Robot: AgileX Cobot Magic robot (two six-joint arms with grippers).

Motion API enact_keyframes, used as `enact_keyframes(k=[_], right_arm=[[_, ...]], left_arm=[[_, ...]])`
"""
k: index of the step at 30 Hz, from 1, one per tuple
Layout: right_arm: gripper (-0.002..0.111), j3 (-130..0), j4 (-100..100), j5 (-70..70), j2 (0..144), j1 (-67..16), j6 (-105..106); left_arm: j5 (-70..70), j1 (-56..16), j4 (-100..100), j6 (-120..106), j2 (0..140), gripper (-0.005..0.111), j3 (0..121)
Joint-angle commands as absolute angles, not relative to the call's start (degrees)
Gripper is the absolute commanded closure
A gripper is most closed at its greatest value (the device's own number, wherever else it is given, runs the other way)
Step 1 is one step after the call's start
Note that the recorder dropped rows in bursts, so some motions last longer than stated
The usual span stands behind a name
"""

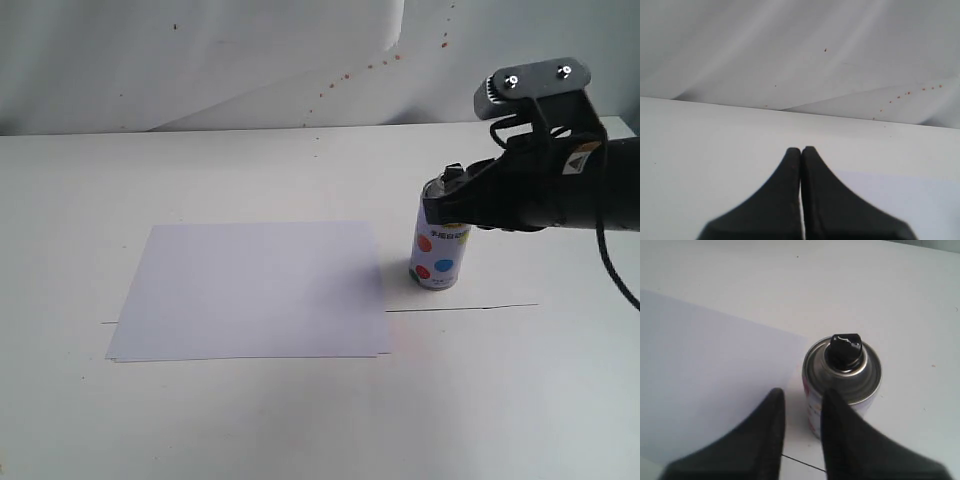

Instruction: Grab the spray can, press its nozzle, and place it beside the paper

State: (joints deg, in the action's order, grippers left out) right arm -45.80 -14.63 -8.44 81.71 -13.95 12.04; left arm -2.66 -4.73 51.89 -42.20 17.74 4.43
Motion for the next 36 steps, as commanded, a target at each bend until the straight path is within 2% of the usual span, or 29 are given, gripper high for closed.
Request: enact_keyframes(k=[1,11,18,22,27,32,36], right_arm=[[0.108,-46.15,-15.77,-10.95,77.01,-14.27,10.83],[0.108,-45.81,5.51,-10.65,61.95,-14.27,-7.6],[0.108,-39.11,6.52,-4.75,50.43,-14.27,-9.24],[0.108,-33.73,10.01,0.33,37.59,-14.27,-8.79],[0.108,-33.32,12.76,-8.85,22.78,-14.27,-8.79],[0.108,-33.06,12.82,-20.55,18.14,-14.27,-9.27],[0.108,-33.06,9.27,-21.67,16.46,-14.27,-9.05]], left_arm=[[-2.51,-4.59,51.72,-42.23,17.49,0.107,4.19],[-2.51,-4.59,51.72,-42.23,17.49,0.107,4.19],[-2.51,-4.59,51.72,-42.23,17.49,0.107,4.19],[-2.51,-4.59,51.72,-42.23,17.49,0.107,4.19],[-2.51,-4.59,51.72,-42.23,17.49,0.107,4.19],[-2.51,-4.59,51.72,-42.23,17.49,0.107,4.19],[-2.51,-4.59,51.72,-42.23,17.49,0.107,4.19]])
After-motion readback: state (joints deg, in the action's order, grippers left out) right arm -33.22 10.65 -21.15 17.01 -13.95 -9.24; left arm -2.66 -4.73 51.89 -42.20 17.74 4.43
